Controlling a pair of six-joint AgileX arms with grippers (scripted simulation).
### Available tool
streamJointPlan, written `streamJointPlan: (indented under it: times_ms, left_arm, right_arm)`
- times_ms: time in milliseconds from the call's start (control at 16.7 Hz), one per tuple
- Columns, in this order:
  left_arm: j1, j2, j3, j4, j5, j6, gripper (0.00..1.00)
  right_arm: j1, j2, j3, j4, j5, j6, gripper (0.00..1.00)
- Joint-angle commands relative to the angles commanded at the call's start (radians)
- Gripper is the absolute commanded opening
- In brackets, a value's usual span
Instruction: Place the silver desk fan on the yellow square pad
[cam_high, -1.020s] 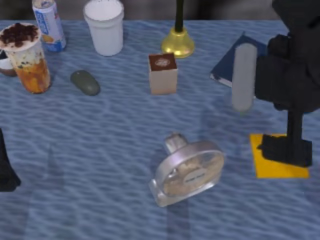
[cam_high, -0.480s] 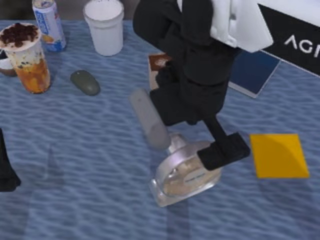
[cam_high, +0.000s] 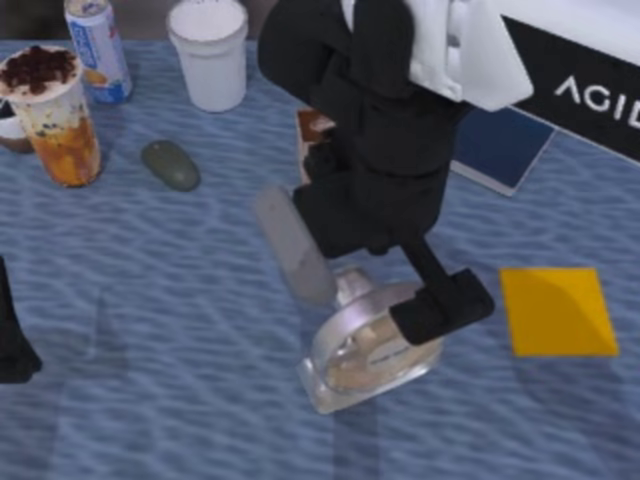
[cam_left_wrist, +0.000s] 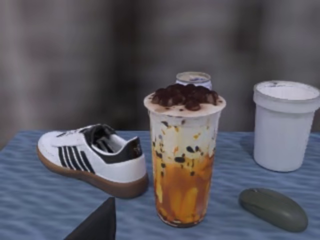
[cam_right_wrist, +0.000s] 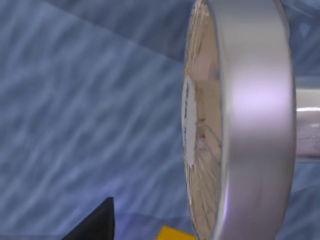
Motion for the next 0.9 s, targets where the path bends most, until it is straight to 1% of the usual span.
streamJointPlan:
  times_ms: [360, 660, 900]
  left_arm:
    - [0.000, 0.000, 0.000, 0.000, 0.000, 0.000, 1.00]
    - [0.000, 0.000, 0.000, 0.000, 0.000, 0.000, 1.00]
    - [0.000, 0.000, 0.000, 0.000, 0.000, 0.000, 1.00]
  right_arm:
    - [0.003, -0.007, -0.178, 0.168, 0.000, 0.002, 1.00]
    - [0.004, -0.007, -0.194, 0.183, 0.000, 0.002, 1.00]
    - [0.004, -0.007, -0.194, 0.183, 0.000, 0.002, 0.70]
